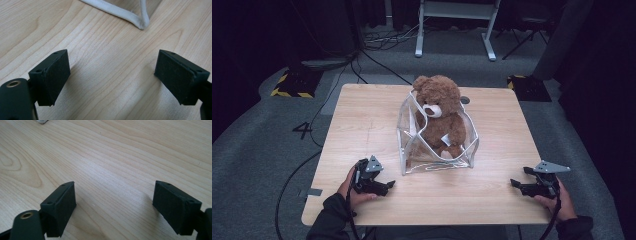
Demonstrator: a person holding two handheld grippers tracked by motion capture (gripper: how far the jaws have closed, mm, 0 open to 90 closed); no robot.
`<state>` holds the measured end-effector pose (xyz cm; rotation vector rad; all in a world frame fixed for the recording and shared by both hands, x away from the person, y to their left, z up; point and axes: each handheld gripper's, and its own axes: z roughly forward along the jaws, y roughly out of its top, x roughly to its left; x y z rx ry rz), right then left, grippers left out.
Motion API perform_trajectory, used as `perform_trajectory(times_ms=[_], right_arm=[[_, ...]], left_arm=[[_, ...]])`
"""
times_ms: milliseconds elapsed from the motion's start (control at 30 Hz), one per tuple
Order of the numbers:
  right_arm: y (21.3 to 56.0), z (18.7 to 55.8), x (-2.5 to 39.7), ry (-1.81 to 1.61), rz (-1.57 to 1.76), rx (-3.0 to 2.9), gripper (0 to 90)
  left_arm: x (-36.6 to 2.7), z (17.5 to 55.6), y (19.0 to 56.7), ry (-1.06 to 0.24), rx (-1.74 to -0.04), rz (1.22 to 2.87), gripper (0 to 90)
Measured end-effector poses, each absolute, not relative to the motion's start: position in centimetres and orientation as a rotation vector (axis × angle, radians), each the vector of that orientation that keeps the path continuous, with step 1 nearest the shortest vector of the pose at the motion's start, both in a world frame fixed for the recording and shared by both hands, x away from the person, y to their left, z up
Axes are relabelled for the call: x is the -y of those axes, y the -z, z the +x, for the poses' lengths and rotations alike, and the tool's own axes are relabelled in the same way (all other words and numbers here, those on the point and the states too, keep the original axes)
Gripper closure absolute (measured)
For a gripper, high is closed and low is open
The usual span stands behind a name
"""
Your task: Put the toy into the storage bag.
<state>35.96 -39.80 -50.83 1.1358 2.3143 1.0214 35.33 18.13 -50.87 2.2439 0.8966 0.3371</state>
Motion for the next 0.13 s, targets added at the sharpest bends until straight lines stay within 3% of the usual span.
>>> perform_trajectory(times_ms=[133], right_arm=[[50.83, 35.96, 39.79, -1.021, 1.136, -2.314, 18.7]], left_arm=[[-18.12, 35.39, 50.85, -0.334, -0.899, 2.246, 13.0]])
